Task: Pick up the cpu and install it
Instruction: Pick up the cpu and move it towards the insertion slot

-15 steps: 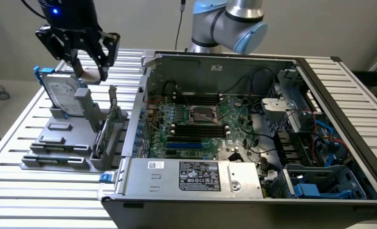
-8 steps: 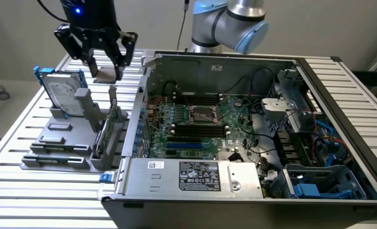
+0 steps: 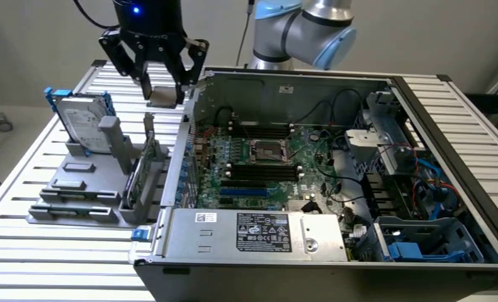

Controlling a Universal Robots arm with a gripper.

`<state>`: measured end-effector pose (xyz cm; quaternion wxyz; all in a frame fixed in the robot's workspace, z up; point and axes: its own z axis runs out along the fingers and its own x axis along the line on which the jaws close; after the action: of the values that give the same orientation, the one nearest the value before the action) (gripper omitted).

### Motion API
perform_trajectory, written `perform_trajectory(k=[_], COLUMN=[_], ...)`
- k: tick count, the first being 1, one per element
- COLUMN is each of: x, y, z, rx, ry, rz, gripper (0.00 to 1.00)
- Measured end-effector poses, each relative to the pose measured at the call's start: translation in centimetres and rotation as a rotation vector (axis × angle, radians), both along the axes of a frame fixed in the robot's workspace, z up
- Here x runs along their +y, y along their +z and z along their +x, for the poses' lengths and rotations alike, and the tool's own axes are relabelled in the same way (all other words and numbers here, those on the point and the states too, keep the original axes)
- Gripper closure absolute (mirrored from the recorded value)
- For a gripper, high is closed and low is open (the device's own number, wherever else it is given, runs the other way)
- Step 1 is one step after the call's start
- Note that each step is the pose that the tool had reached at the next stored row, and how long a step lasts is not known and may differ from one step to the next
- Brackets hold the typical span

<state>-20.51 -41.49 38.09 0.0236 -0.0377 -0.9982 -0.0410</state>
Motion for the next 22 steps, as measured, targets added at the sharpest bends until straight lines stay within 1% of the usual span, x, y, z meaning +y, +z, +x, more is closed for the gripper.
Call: perform_trajectory(k=[8,14,18,22], x=[0.00,0.03,0.33,1.01], y=[0.89,0.95,0.71,0.03], z=[3.7,6.4,8.2,10.0], rx=[0.0013,0.0012,0.0012,0.0013], ry=[0.000,0.000,0.000,0.000], rz=[0.0025,0.0031,0.0030,0.0029], gripper=[0.45,0.45,0.45,0.45])
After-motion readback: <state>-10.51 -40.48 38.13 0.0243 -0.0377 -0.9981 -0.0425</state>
